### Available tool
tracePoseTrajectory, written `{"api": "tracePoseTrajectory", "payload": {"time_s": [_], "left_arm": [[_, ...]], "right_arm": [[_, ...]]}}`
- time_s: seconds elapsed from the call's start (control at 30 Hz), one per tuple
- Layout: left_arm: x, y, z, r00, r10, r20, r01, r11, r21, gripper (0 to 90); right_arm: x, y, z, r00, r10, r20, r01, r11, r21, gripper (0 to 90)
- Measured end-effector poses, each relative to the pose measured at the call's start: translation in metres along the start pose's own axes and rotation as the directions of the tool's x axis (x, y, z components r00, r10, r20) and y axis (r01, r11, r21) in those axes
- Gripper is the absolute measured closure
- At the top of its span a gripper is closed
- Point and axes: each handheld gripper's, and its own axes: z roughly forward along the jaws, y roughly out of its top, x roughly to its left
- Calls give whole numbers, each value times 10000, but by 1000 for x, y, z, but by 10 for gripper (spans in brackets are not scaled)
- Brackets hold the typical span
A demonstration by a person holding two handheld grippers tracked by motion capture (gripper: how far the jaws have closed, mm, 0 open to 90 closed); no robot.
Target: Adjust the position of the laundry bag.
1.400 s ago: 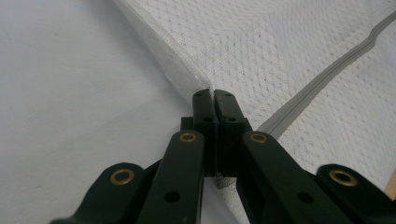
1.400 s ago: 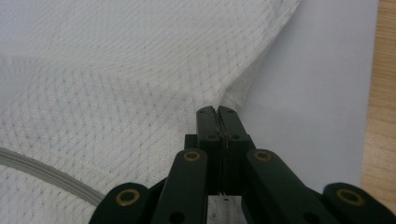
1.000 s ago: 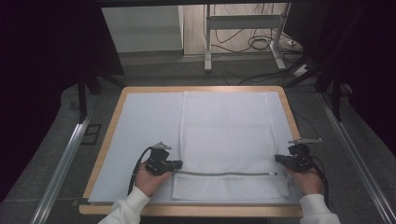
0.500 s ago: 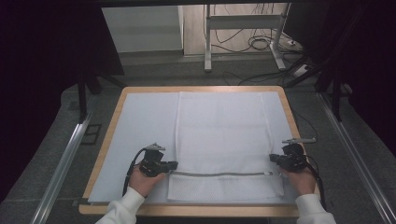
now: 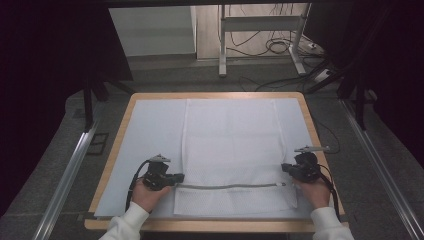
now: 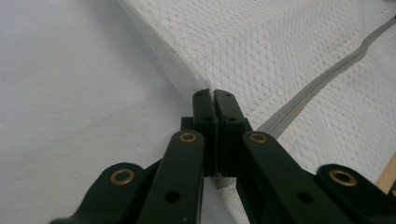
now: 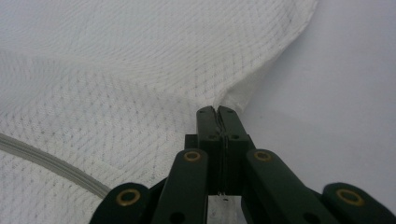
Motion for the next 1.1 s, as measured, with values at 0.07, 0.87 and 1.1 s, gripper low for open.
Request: {"api": "tracePoseTrajectory", "payload": {"time_s": [0.07,0.87,1.1], "left_arm": [[4,-2,-2,10000,-53,-15,53,10000,3,894],[31,-18,-29,9980,-598,-226,591,9977,-328,894],[37,-20,-33,9971,-666,-354,654,9972,-357,893]], "right_arm": [[3,1,1,9999,-50,-116,50,10000,1,882],[28,6,14,9966,-383,-736,382,9993,-34,882],[35,7,18,9952,-560,-799,559,9984,-42,882]]}}
